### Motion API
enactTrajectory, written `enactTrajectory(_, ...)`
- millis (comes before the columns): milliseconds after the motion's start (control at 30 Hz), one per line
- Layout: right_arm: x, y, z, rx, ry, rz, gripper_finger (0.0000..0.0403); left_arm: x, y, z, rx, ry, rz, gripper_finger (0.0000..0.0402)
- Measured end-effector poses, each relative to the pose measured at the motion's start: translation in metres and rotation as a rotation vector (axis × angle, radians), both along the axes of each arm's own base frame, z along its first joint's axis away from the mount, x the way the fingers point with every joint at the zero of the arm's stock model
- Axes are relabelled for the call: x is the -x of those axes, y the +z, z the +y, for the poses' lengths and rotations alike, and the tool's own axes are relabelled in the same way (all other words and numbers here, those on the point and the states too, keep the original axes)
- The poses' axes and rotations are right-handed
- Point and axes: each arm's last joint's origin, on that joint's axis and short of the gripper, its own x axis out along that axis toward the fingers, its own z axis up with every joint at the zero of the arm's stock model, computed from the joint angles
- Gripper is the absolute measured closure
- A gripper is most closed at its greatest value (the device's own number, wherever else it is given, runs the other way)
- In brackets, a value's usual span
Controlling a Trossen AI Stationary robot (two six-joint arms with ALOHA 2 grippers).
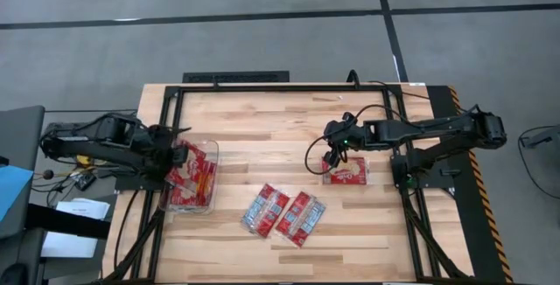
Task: Sort popcorn bags into baskets
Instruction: Put the red popcorn bag into the transparent bin
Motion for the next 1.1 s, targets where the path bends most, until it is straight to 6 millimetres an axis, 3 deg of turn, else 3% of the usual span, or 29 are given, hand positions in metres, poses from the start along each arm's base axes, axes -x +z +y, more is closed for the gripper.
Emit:
enactTrajectory(167, 0.000, 0.000, 0.000, 0.000, 0.000, 0.002, 0.0380, -0.003, -0.022, -0.006, 0.055, 0.031, 0.071, 0.0399)
enactTrajectory(433, 0.000, 0.000, 0.000, 0.001, 0.000, 0.003, 0.0373, -0.001, -0.036, -0.015, 0.087, 0.034, 0.136, 0.0385)
enactTrajectory(633, 0.000, 0.000, 0.000, 0.003, 0.002, 0.004, 0.0361, 0.000, -0.036, -0.017, 0.076, 0.050, 0.138, 0.0334)
enactTrajectory(933, 0.000, 0.000, 0.000, 0.003, 0.002, 0.004, 0.0373, 0.001, -0.036, -0.019, 0.109, -0.017, 0.153, 0.0225)
enactTrajectory(1100, 0.000, 0.000, 0.000, 0.003, 0.002, 0.004, 0.0380, -0.002, -0.025, -0.018, 0.040, -0.016, 0.038, 0.0214)
